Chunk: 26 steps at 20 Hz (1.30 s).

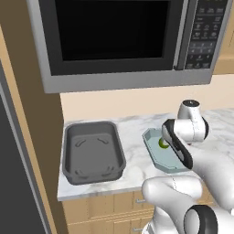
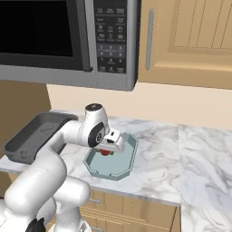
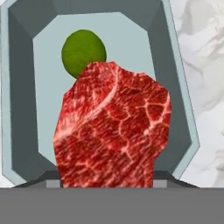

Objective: Place one lime and one steak in each tupperware on the nearby counter, to pack two identical lunches.

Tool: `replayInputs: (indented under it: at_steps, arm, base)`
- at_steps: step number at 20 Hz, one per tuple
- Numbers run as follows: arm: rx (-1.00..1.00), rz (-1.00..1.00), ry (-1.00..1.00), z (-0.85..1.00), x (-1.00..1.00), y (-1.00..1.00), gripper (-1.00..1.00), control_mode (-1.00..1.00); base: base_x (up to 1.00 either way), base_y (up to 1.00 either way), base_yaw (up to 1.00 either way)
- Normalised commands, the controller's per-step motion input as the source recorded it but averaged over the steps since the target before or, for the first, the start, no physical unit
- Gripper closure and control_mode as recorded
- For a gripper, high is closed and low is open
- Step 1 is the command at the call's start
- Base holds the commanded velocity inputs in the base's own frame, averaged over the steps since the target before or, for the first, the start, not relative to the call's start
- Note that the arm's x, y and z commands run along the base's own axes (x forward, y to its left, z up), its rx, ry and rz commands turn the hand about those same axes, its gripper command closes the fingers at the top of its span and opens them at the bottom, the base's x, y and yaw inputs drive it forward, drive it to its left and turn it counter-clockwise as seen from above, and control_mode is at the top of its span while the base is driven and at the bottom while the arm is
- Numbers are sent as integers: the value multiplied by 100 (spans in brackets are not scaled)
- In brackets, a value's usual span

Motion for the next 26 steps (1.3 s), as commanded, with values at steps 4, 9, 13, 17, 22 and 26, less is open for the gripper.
replayInputs:
  at_steps: [4,9,13,17,22,26]
  arm:
    - [0,0,7,-74,0,-12,100,-100]
    - [0,-4,0,-26,30,-15,100,-100]
    - [0,0,0,-19,51,-15,100,-100]
    - [0,0,0,-16,58,-8,-100,-100]
    - [1,0,0,5,2,-3,-100,-100]
    - [0,-1,-7,46,-2,-1,-100,-100]
  base:
    - [0,0,0]
    - [0,0,0]
    - [0,0,0]
    - [0,0,0]
    - [0,0,0]
    - [0,0,0]
